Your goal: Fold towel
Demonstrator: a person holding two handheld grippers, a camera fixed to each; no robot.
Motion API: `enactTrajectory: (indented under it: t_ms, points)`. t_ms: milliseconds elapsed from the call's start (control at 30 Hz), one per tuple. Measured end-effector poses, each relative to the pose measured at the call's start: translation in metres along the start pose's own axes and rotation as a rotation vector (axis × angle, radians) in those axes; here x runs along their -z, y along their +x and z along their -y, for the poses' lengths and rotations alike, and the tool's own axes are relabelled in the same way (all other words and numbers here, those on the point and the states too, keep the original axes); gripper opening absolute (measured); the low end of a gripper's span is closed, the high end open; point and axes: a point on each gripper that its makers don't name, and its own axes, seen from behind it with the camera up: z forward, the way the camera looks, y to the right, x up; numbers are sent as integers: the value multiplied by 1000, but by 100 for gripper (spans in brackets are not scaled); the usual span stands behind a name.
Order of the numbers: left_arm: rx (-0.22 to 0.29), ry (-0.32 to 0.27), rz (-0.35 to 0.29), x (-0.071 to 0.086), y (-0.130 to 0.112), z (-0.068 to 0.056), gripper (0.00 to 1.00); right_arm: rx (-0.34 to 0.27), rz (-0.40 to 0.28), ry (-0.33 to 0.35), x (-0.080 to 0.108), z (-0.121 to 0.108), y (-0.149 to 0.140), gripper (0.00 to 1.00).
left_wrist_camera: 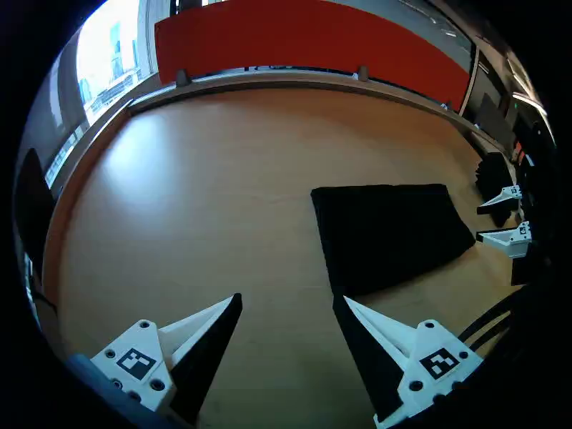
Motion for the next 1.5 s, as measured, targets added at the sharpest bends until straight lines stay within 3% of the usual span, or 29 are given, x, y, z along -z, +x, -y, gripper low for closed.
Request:
enactTrajectory:
  t_ms: [667,933,1200,1333,1500]
  points:
    - [33,24,15,9,-18,12,94,60,68,59,-7,12,-35,77]
    - [31,25,14,10,-19,13,94,58,84,86,-7,16,-39,55]
    - [33,29,18,12,-21,16,94,55,83,89,-7,12,-38,52]
    - [31,30,20,12,-23,17,94,59,87,94,-9,11,-39,38]
    - [29,32,22,13,-23,18,94,61,78,95,-9,10,-36,32]
